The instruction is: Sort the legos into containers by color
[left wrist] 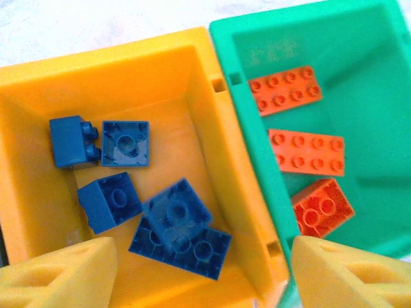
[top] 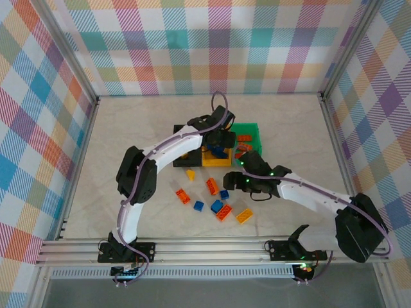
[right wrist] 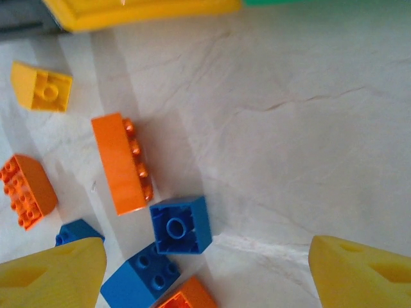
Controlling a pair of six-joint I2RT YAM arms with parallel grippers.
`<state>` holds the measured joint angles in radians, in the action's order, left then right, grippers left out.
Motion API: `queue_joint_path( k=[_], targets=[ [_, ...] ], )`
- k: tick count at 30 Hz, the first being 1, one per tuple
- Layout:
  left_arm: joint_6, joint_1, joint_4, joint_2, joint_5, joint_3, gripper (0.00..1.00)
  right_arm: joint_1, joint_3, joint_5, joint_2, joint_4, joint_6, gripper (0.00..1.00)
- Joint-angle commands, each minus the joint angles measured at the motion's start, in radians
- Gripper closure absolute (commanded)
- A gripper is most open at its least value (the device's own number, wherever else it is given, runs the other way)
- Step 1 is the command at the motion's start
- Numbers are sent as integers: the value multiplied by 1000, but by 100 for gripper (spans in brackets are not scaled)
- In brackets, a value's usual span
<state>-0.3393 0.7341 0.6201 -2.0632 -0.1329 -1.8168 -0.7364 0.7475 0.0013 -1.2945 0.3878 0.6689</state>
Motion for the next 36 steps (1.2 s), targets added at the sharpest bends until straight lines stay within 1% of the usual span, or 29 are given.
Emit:
queue_joint_path(
  k=[1, 3, 7, 12, 20, 25, 29, 32, 34, 36],
  targets=[
    [-38, -3, -44, 203, 63, 88, 1, -44, -8, -21, -42, -50, -14, 18],
    [-56, 1, -84, 313, 82, 187, 0, -63, 5, 2, -74, -45, -17, 18],
    [-87, 11, -119, 507, 82, 382, 0, -95, 28, 44, -123, -18, -28, 19],
    [-134, 21, -111, 720, 34, 615, 0, -126, 39, 79, -171, 11, -37, 23],
    [-205, 20, -68, 965, -62, 845, 0, -151, 83, 115, -232, 1, -73, 27],
    [-220, 21, -17, 1028, -104, 899, 0, -168, 123, 149, -286, 38, -89, 34],
    [-226, 21, 1, 1054, -114, 925, 0, -172, 151, 192, -326, 82, -79, 43],
    [-225, 20, 9, 1070, -127, 936, 0, -171, 165, 232, -345, 120, -62, 53],
    [-227, 21, 10, 1078, -132, 941, 0, -172, 154, 250, -332, 123, -51, 59],
    [-230, 20, 10, 1086, -131, 948, 0, -172, 141, 265, -305, 119, -43, 62]
  ],
)
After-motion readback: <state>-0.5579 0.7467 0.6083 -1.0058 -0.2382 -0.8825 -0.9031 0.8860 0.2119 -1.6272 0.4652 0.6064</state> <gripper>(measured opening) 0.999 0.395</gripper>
